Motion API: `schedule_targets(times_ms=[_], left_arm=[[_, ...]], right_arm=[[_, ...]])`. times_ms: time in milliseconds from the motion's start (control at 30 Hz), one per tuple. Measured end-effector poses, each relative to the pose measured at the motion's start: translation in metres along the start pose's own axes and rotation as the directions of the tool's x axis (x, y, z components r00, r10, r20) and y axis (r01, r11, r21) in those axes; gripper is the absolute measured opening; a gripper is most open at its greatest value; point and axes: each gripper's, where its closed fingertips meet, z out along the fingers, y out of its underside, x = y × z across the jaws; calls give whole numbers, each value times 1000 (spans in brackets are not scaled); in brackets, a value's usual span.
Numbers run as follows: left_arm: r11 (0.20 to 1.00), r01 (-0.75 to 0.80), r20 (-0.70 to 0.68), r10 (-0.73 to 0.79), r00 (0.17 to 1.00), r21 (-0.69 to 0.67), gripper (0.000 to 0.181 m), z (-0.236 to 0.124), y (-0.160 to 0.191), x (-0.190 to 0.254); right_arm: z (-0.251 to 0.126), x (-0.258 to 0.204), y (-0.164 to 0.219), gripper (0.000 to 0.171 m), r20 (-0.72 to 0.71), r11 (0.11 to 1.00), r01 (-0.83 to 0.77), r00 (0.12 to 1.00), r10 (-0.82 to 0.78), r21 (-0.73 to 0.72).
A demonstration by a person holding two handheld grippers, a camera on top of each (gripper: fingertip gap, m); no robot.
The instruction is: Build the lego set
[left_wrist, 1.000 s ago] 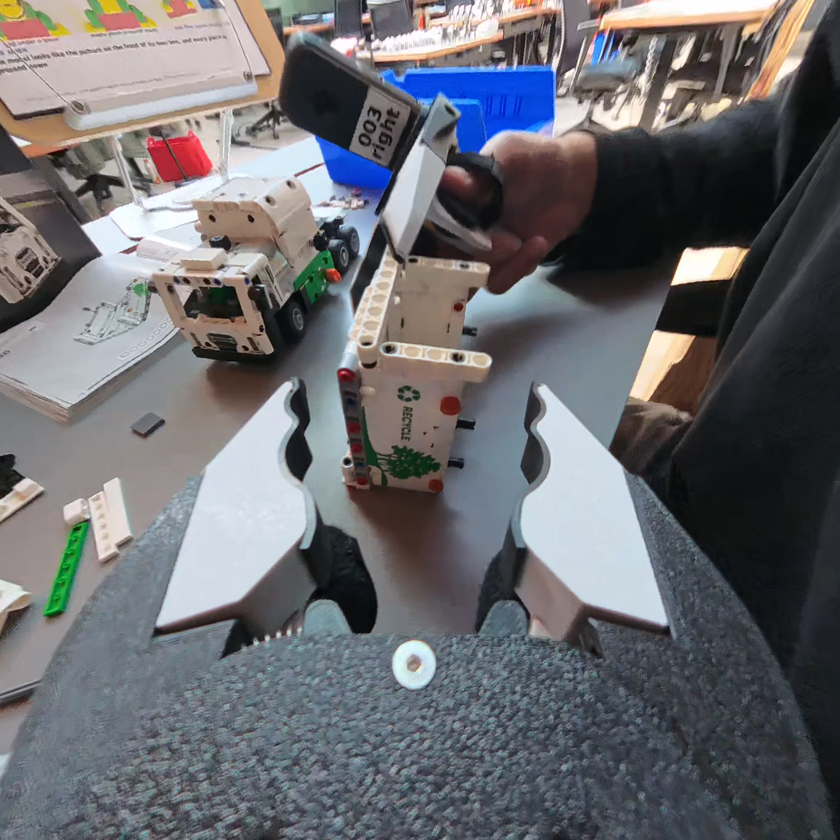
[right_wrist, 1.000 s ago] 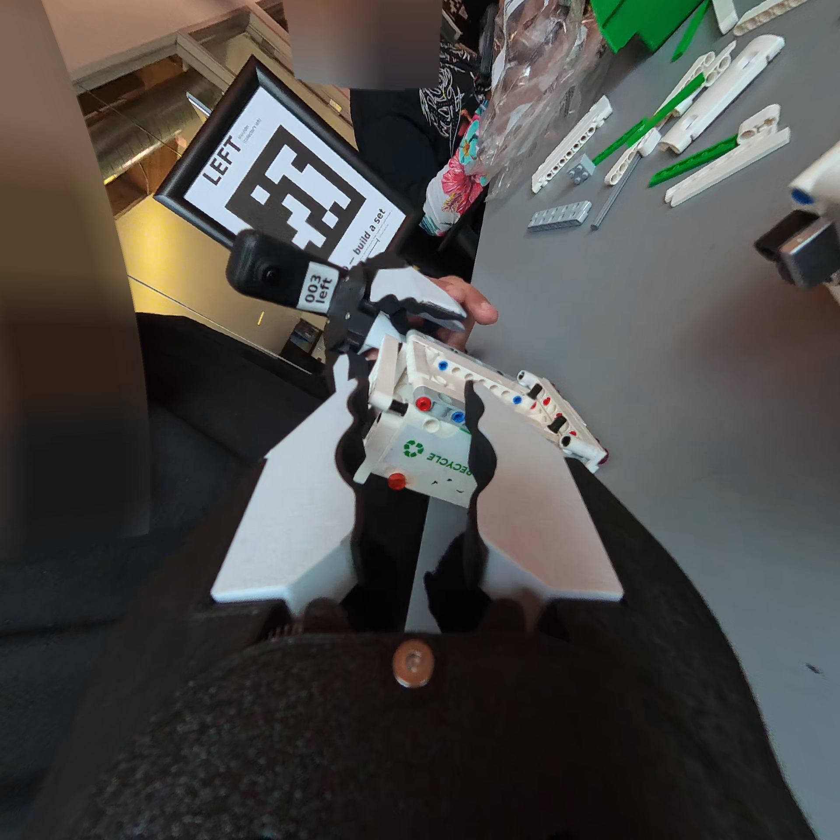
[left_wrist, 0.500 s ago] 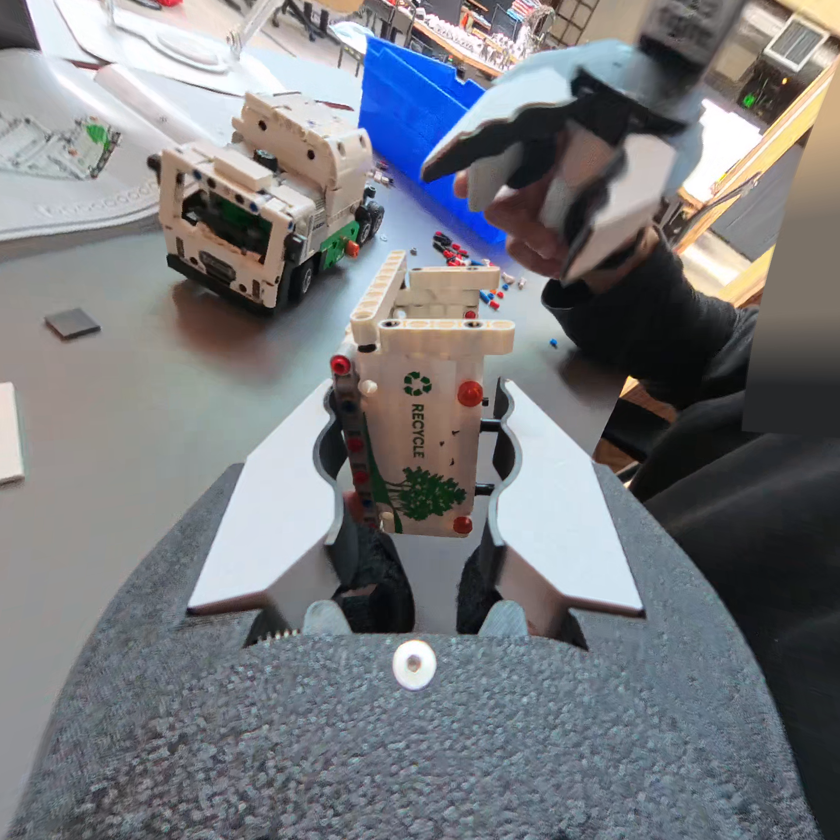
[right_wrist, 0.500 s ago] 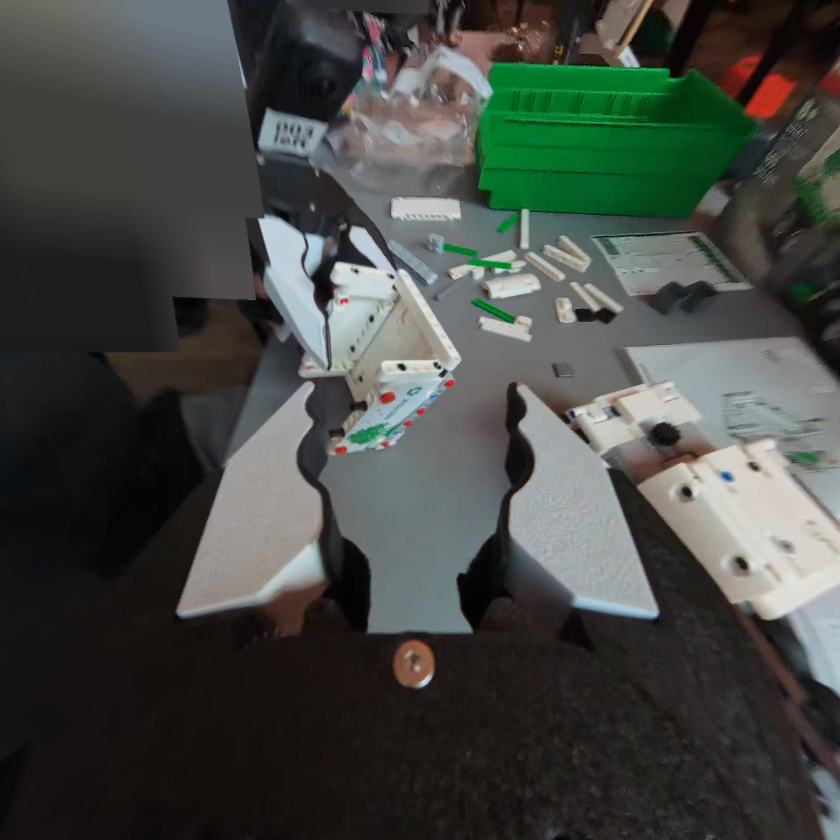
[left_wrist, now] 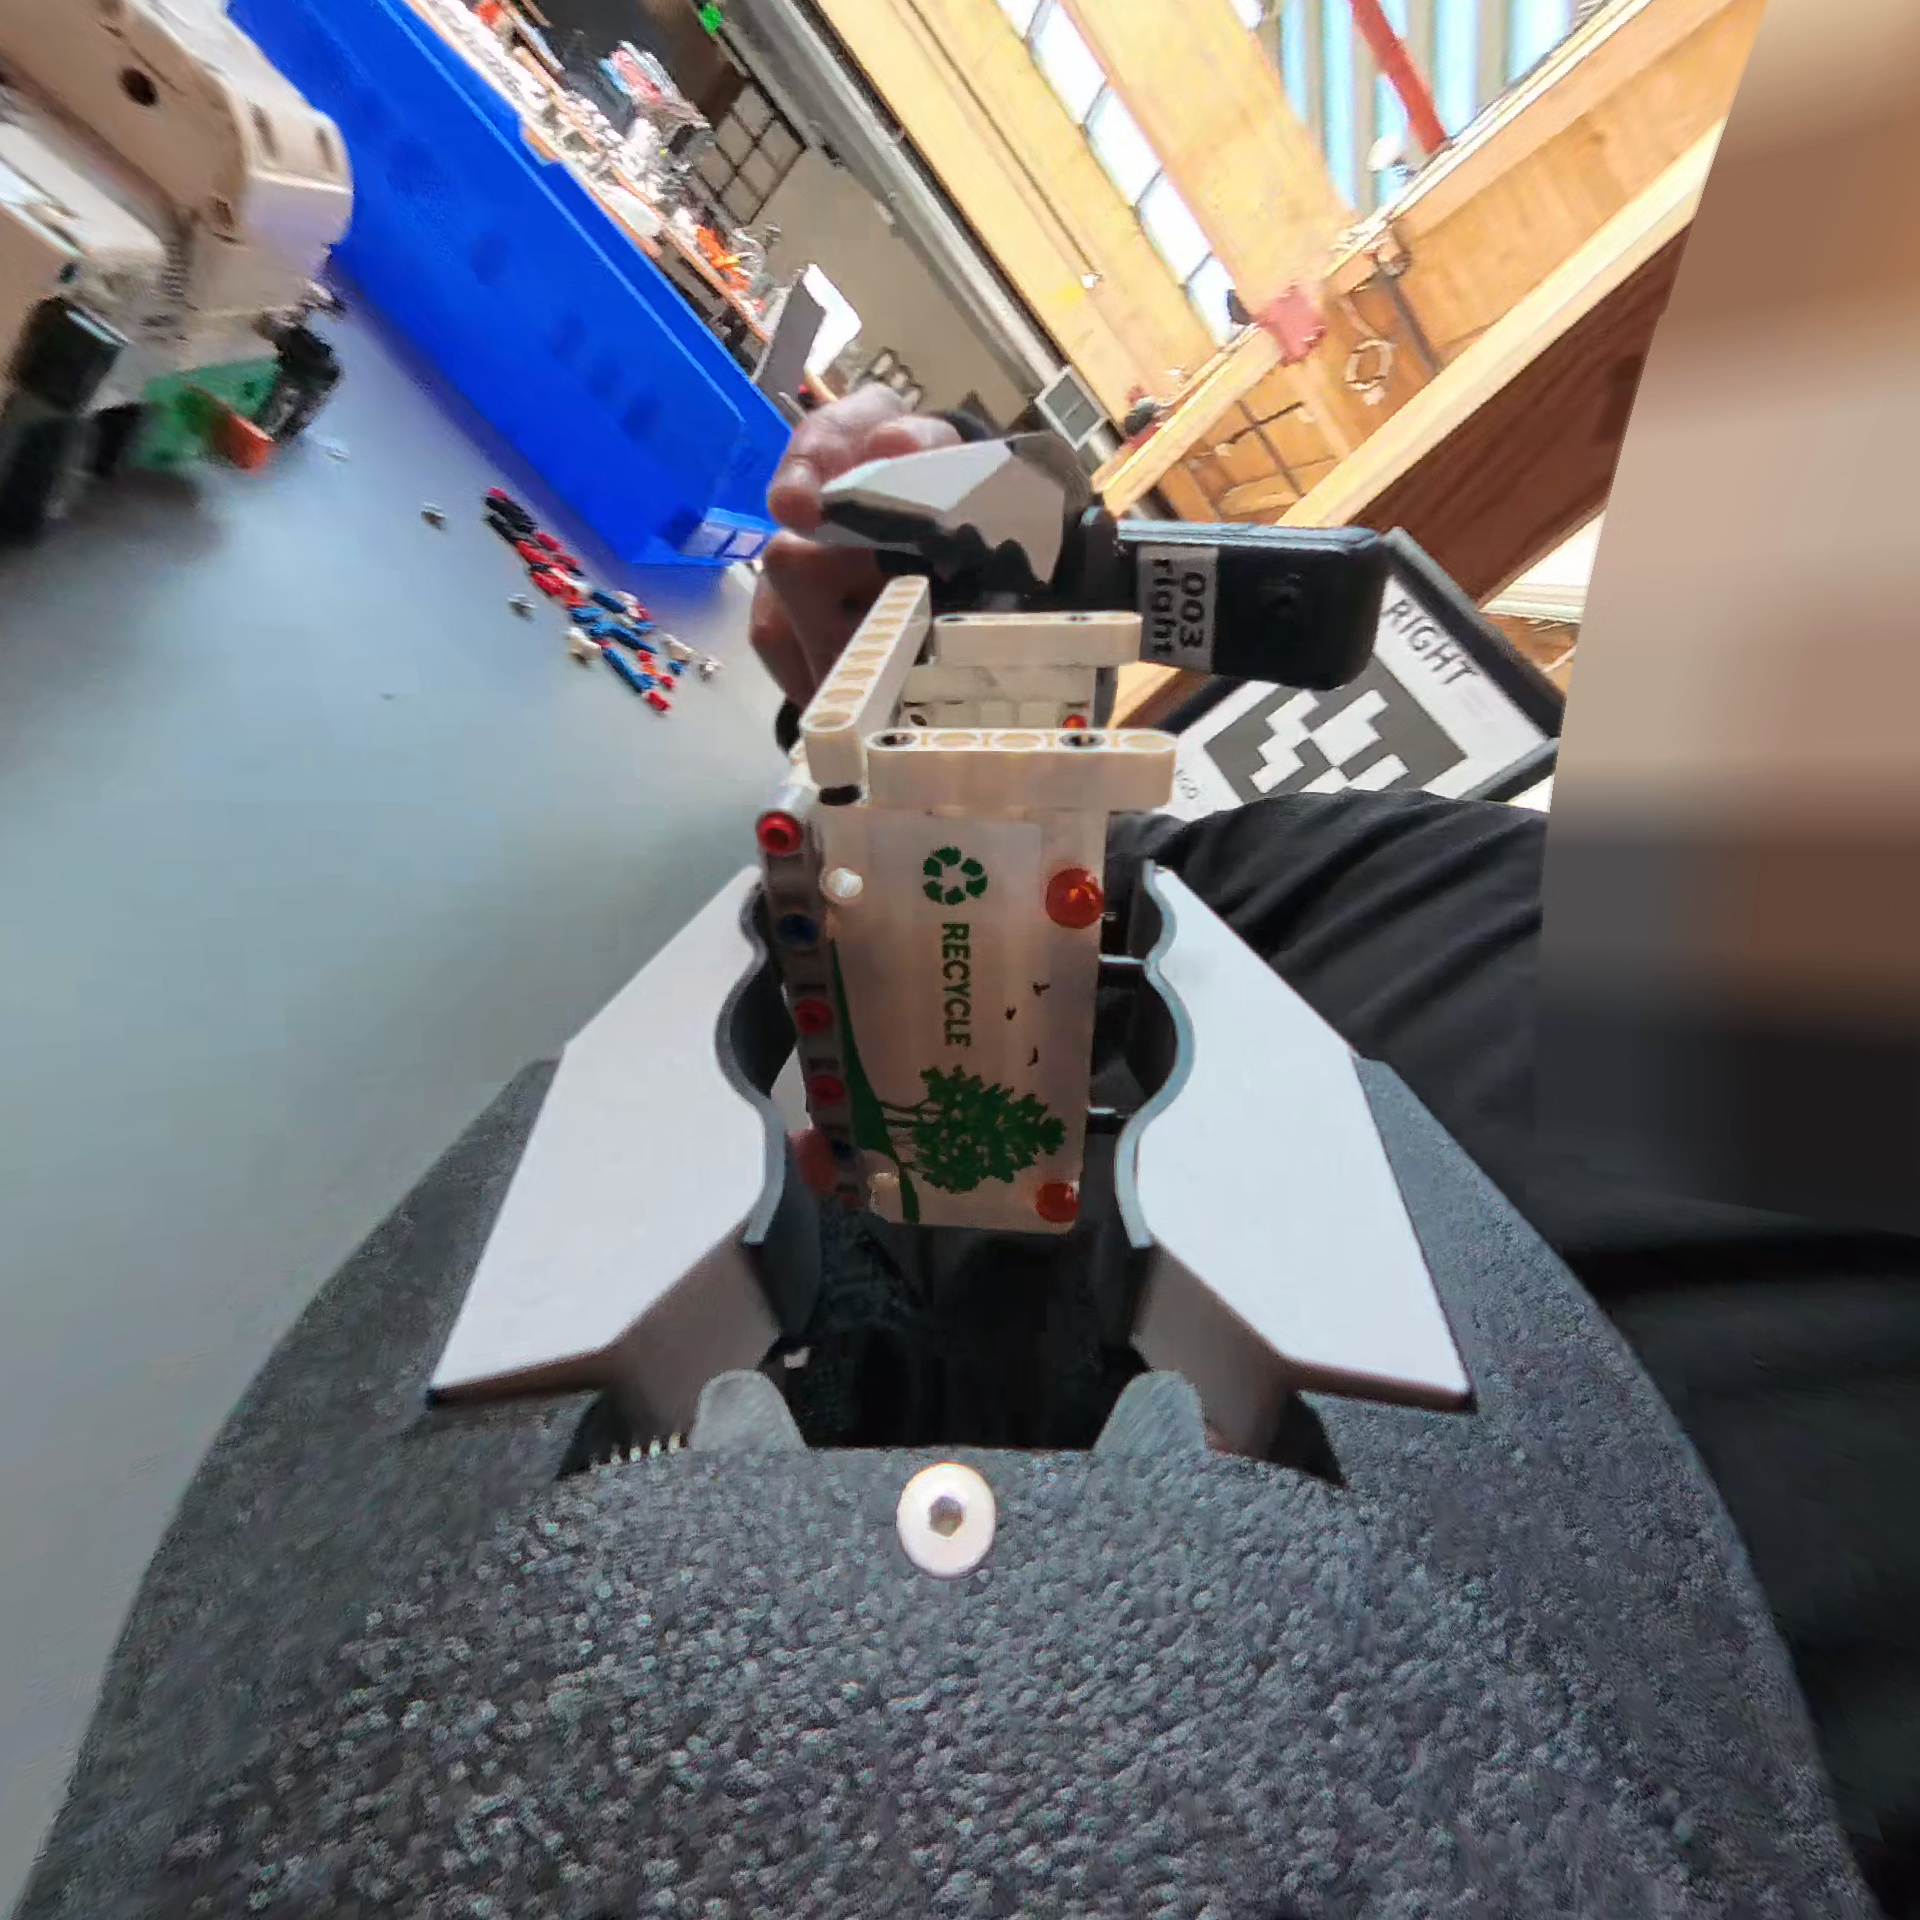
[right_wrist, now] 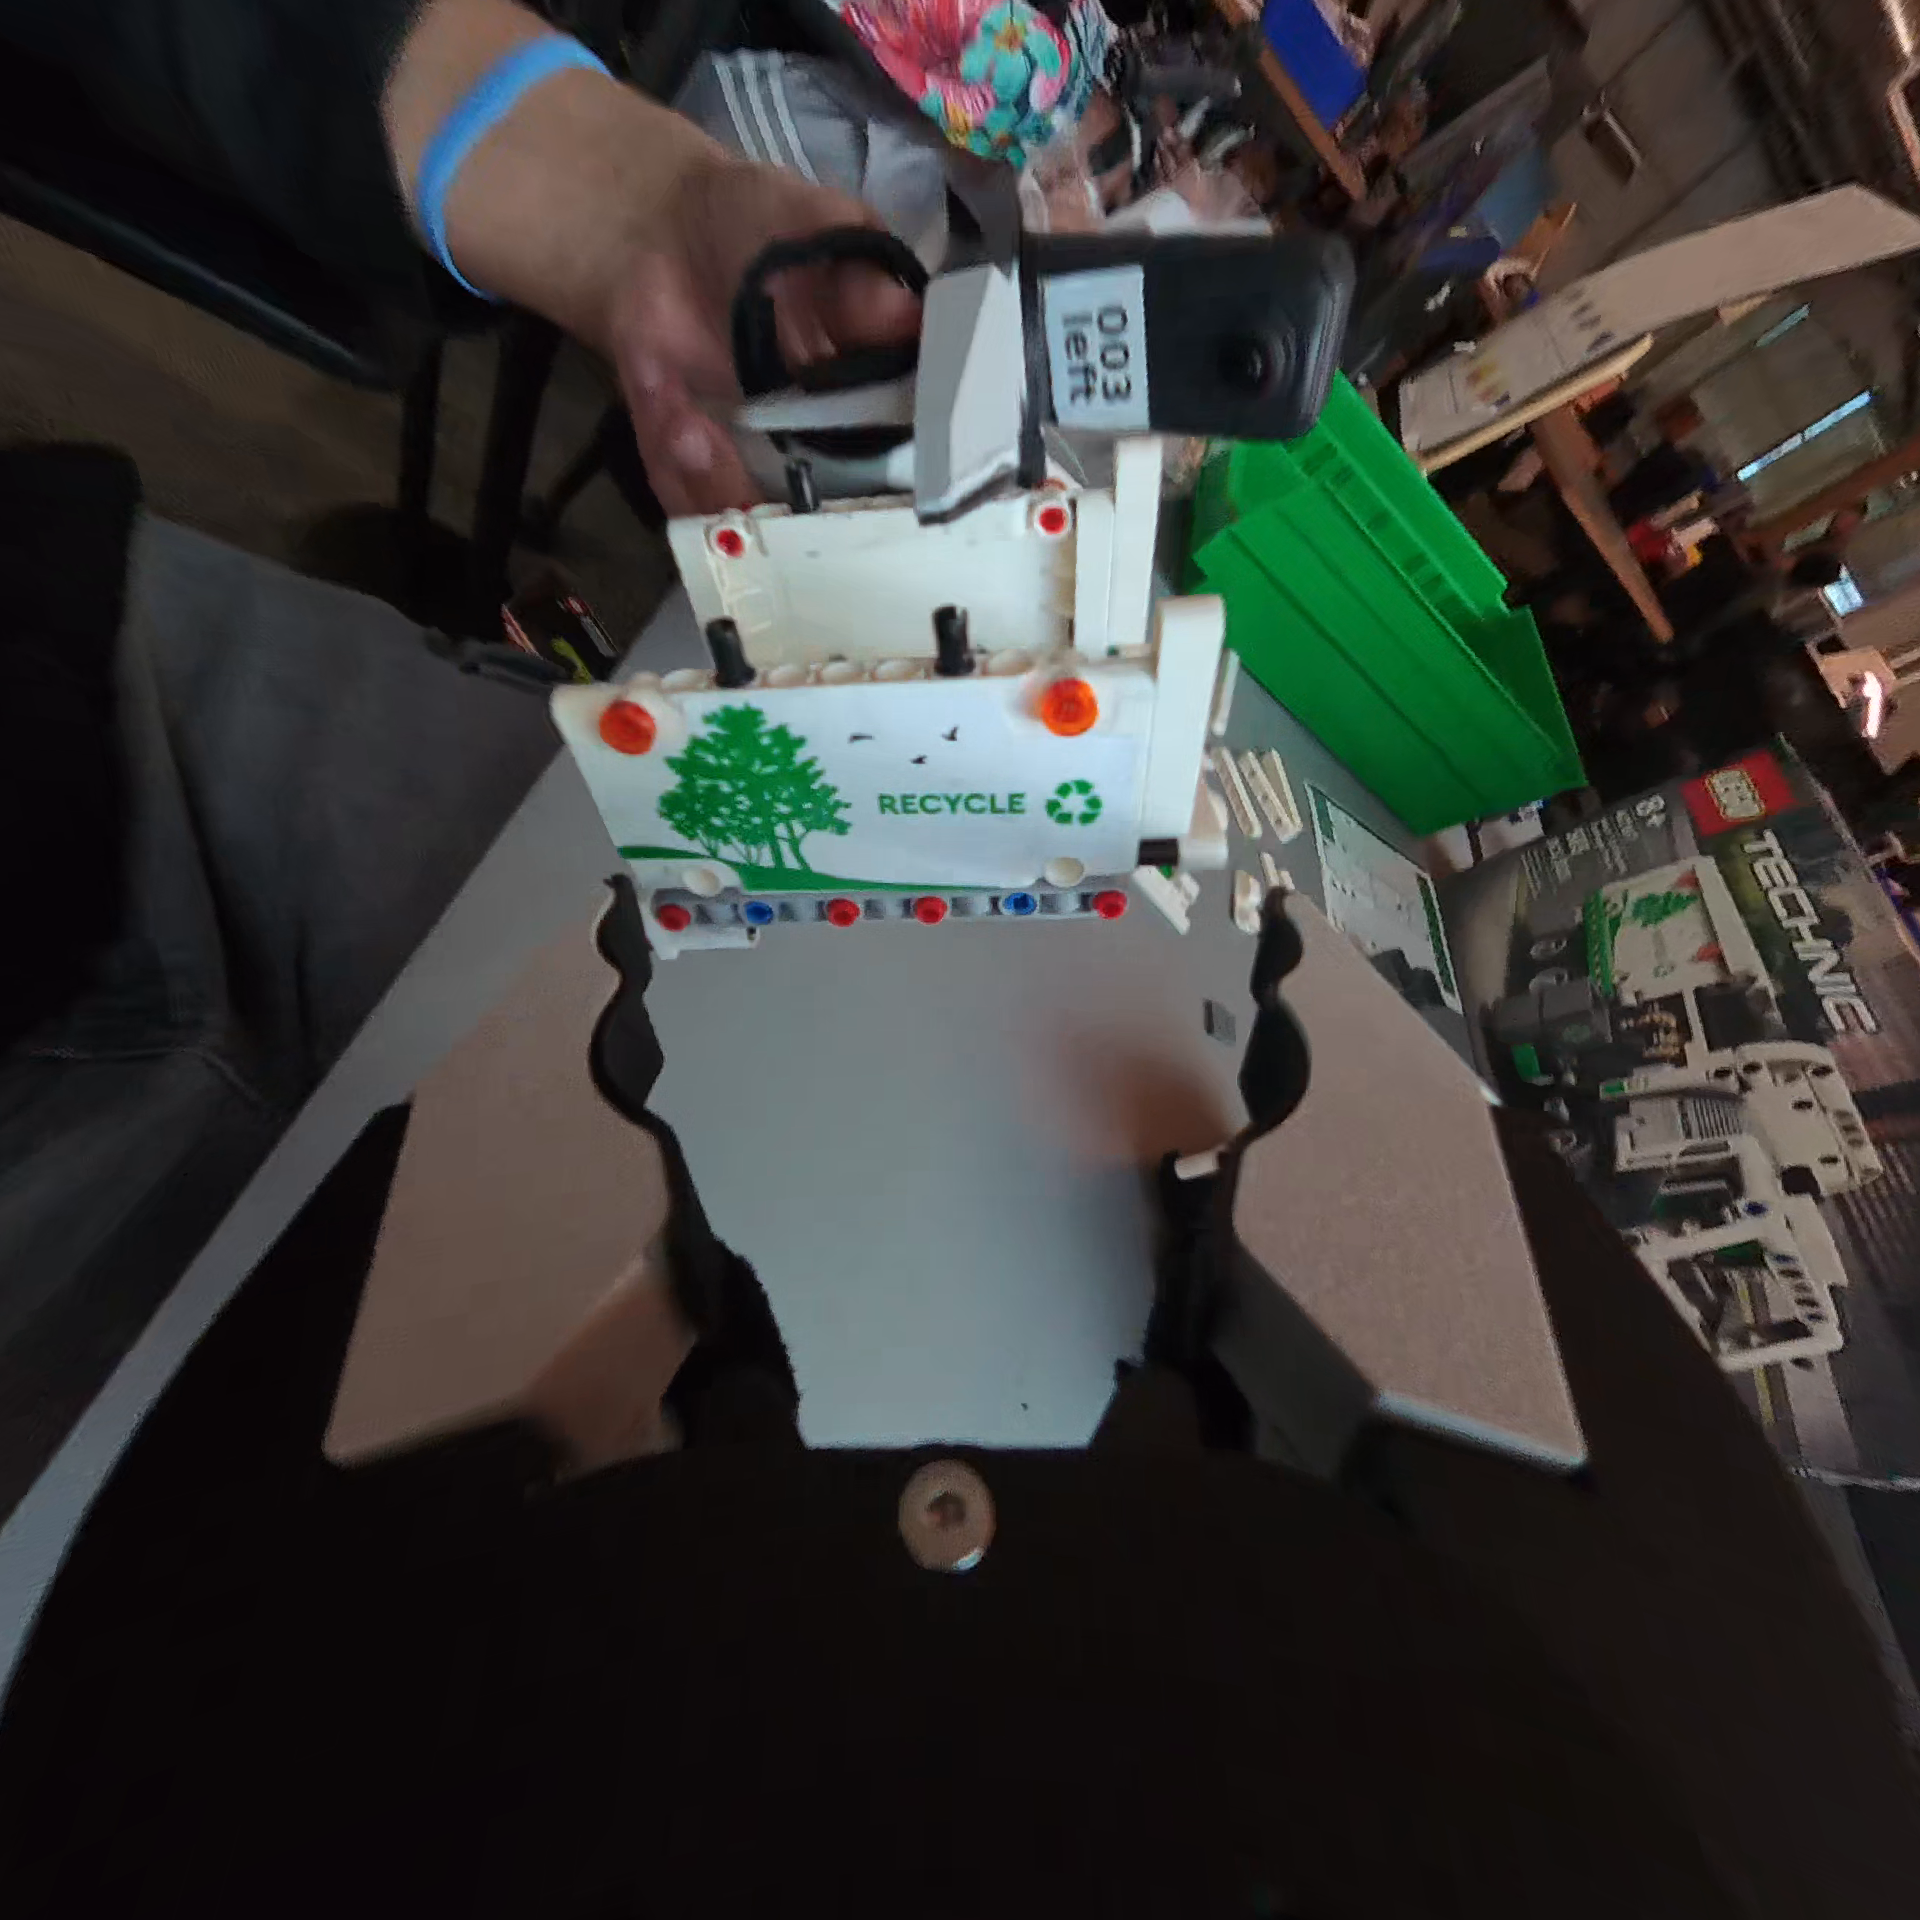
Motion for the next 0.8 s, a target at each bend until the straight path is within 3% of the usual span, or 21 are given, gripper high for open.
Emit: schedule_targets(times_ms=[100, 333, 800], left_arm=[[1000, 21, -105, -21, 994, -4, 62, 5, 3, 12], [1000, 11, -175, -9, 985, 9, 61, 10, 3, 15], [1000, 13, -159, -11, 987, 13, 61, 8, 1, 9]], right_arm=[[-5, -9, -21, 111, 5, 996, 38, 999, -38, 79], [-9, -11, -25, 111, -11, 994, 28, 1000, -27, 107], [-7, -12, -22, 102, -17, 996, 55, 998, -53, 72]])
